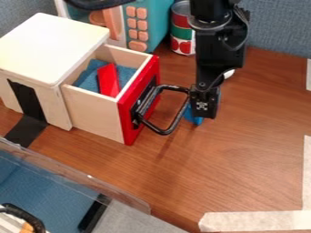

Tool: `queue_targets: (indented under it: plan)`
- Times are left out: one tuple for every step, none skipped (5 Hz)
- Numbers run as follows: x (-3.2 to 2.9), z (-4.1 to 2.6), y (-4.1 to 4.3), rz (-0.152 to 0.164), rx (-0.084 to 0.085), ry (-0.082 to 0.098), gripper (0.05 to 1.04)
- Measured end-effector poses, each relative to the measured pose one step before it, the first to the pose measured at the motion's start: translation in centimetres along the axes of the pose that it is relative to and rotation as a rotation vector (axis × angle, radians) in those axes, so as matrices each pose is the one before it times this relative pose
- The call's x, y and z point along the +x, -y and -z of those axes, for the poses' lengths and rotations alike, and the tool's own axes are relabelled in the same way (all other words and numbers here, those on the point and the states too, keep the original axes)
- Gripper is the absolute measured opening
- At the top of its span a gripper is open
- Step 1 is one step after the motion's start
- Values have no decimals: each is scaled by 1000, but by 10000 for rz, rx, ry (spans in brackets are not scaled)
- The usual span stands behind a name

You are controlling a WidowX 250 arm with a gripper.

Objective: Close the drawer

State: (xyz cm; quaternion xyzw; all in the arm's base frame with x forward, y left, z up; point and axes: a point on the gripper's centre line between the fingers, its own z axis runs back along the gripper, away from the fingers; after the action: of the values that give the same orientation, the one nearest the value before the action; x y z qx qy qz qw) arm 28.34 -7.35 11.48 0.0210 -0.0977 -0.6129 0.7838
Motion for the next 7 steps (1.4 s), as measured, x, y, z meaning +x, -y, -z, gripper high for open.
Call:
queue_targets:
  plan:
    - [-252,814,276,-34,-255,-176,998]
    - [489,1361,480,508,-228,-492,998]
    - [109,940,-227,307,-104,-267,998]
    - [173,1035,-66,88,-172,-132,998]
    - [331,1412,-477,42,-306,-174,998]
    - [139,1242,-252,18,-284,-151,998]
    - [205,1191,-247,160,-233,-81,998]
